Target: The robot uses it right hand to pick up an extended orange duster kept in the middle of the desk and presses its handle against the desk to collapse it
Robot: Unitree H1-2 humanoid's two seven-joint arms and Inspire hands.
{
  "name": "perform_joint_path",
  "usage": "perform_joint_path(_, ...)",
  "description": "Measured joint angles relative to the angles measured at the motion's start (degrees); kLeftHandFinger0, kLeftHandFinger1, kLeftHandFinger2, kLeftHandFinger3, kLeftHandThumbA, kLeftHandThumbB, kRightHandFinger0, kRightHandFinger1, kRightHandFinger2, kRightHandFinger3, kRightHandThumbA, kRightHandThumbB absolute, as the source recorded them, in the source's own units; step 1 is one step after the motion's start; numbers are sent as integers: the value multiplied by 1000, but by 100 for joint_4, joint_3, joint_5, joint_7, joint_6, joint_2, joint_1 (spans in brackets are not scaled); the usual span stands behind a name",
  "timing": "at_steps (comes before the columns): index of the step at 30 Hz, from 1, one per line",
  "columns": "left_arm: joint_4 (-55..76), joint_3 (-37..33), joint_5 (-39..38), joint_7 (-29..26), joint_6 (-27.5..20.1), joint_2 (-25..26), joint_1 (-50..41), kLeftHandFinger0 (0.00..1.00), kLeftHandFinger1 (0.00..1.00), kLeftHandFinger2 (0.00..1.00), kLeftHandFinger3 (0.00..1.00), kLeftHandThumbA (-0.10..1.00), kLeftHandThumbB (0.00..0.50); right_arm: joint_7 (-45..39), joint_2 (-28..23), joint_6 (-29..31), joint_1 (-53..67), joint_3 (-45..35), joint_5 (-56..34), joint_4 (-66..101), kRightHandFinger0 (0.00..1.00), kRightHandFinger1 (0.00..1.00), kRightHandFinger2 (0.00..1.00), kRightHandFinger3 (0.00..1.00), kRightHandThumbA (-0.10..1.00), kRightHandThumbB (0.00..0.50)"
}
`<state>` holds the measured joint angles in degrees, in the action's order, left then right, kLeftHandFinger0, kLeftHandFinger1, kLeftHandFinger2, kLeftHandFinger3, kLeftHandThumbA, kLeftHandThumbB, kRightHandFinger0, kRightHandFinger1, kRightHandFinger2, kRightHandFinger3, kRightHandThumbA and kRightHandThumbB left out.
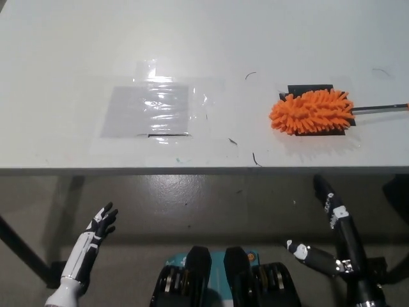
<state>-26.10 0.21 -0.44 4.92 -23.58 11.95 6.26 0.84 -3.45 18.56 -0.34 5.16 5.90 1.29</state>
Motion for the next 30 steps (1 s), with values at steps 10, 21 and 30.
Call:
perform_joint_path(10,1,13,-38,30,-46,1,4,1000,1000,1000,1000,1000,276,-166,-711,-797,-534,-366,120,1825,1000,1000,1000,1000,1000,285)
perform_joint_path(21,-2,14,-40,28,-43,-5,1,1000,1000,1000,1000,1000,275,-942,-2256,-2180,-2612,-256,61,1445,1000,1000,1000,1000,845,328)
perform_joint_path(30,-3,15,-44,36,-43,3,3,1000,1000,1000,1000,1000,273,-1854,-2697,-3035,-4605,610,108,-598,1000,1000,1000,1000,862,355)
